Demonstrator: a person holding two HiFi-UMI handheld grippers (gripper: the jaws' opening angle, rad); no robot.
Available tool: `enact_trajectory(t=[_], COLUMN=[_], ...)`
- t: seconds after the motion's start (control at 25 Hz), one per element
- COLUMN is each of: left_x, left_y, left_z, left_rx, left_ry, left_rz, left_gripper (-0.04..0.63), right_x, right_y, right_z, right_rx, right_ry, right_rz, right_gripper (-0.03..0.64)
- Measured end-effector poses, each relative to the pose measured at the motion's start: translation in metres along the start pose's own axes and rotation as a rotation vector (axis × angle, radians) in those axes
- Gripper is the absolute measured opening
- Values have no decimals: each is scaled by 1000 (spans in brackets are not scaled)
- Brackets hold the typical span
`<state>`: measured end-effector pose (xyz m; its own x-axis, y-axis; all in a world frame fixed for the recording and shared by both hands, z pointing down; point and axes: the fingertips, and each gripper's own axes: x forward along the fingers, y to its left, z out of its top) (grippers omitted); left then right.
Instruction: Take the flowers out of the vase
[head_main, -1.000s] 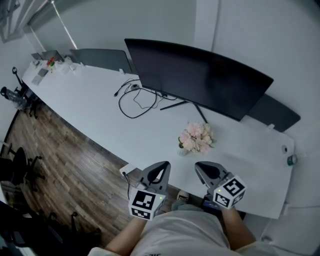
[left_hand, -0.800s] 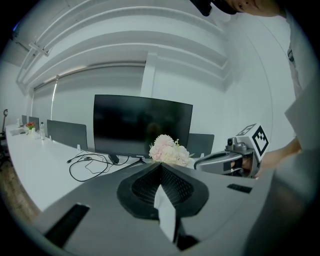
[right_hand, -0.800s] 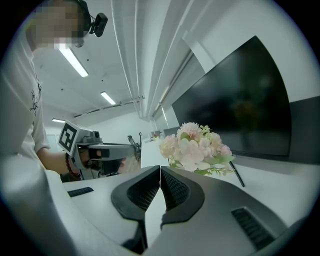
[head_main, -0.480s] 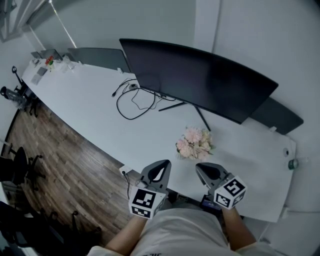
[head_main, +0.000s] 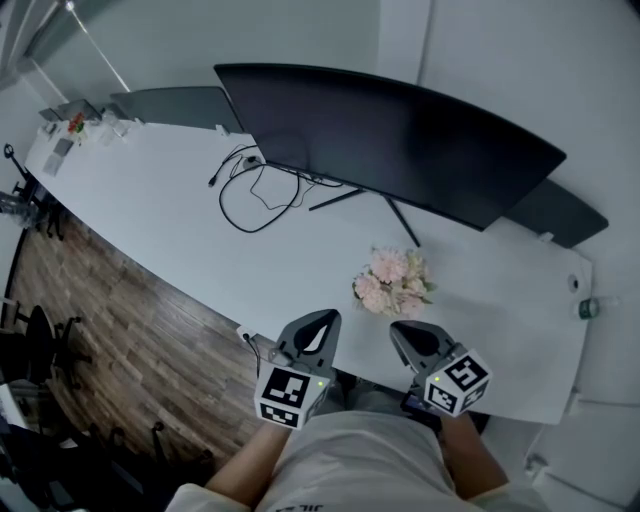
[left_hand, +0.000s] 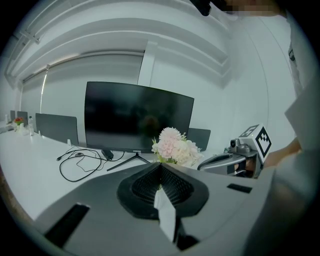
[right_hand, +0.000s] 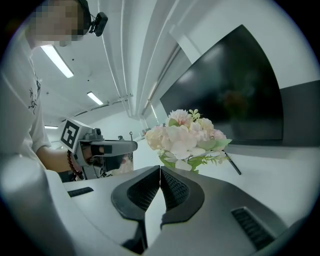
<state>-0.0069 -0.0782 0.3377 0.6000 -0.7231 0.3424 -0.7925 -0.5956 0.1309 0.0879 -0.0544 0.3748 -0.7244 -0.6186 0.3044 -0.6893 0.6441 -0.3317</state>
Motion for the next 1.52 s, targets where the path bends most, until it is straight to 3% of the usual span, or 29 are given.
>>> enact_trajectory(t=[0.52, 1.28, 1.52], left_x=[23, 58, 61], left_y=[14, 16, 14], left_z=[-29, -68, -72], left_rx=[-12, 27, 31], left_ry=[64, 95, 96], left_rz=[-38, -81, -90], left_gripper=[3, 3, 5], right_x=[21, 50, 55], right_y=[-15, -34, -41], right_z=[-18, -33, -36], right_rx=[29, 9, 50], right_ry=[30, -14, -36], right_rz=[-39, -97, -96], right_gripper=[31, 34, 81])
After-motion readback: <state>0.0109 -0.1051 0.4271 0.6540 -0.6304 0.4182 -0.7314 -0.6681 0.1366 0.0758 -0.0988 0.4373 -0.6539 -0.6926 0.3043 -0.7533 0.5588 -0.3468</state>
